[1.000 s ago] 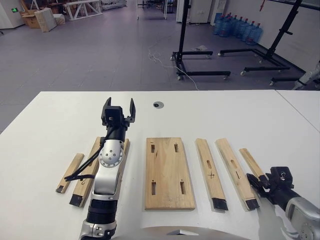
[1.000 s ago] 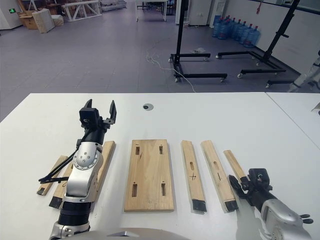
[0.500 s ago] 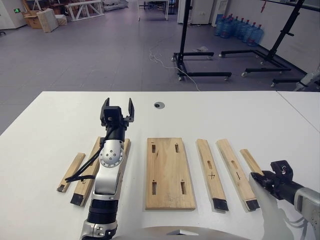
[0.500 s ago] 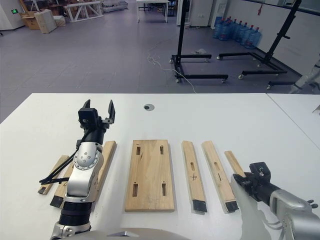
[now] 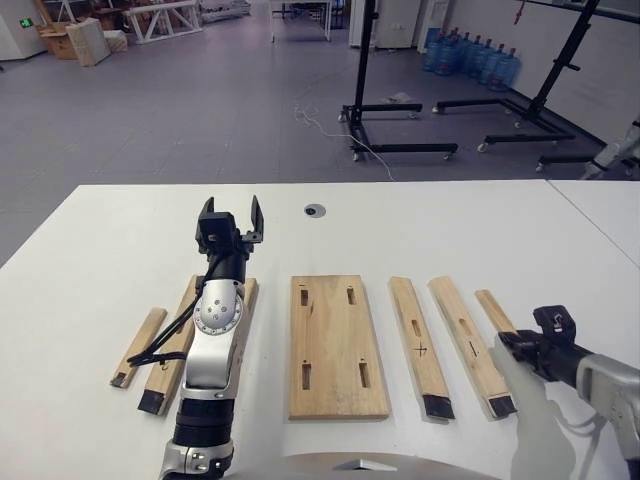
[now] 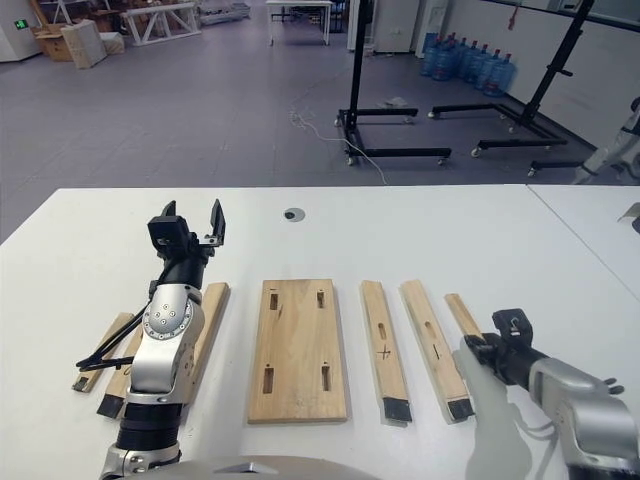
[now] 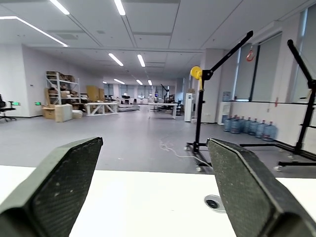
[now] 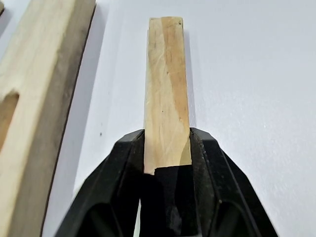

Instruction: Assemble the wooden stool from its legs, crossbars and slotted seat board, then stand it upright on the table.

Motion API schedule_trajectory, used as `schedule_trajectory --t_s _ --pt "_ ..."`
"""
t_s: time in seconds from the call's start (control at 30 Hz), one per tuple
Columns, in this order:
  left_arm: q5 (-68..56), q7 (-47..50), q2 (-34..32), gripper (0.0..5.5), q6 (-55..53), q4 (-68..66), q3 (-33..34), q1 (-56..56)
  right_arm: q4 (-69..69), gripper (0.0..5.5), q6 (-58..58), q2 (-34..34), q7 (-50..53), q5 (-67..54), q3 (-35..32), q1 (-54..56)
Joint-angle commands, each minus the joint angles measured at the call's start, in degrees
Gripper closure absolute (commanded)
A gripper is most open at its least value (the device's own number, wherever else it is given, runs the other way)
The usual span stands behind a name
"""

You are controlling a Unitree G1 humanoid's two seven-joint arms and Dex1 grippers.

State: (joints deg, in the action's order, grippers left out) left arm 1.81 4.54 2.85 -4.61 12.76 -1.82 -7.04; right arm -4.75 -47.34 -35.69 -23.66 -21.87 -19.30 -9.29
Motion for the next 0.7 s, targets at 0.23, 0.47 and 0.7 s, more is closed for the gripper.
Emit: schedule_trajectory --t_s 0.23,0.47,0.7 --pt "-8.3 -5.4 -3.1 1.63 -9.0 -3.1 4.2 -5.9 5.3 4.21 15.5 13.6 12.2 2.2 1.6 27.2" --pt "-40.3 -21.0 -2.7 1.63 -25.5 2.6 10.5 -8.3 -9.7 4.21 33.2 16.3 -5.9 6.6 24.9 27.6" --pt "-68.0 -23.1 -5.3 1.63 -36.9 9.3 15.3 -8.4 -9.4 4.21 39.8 18.0 -12.6 10.8 35.0 26.5"
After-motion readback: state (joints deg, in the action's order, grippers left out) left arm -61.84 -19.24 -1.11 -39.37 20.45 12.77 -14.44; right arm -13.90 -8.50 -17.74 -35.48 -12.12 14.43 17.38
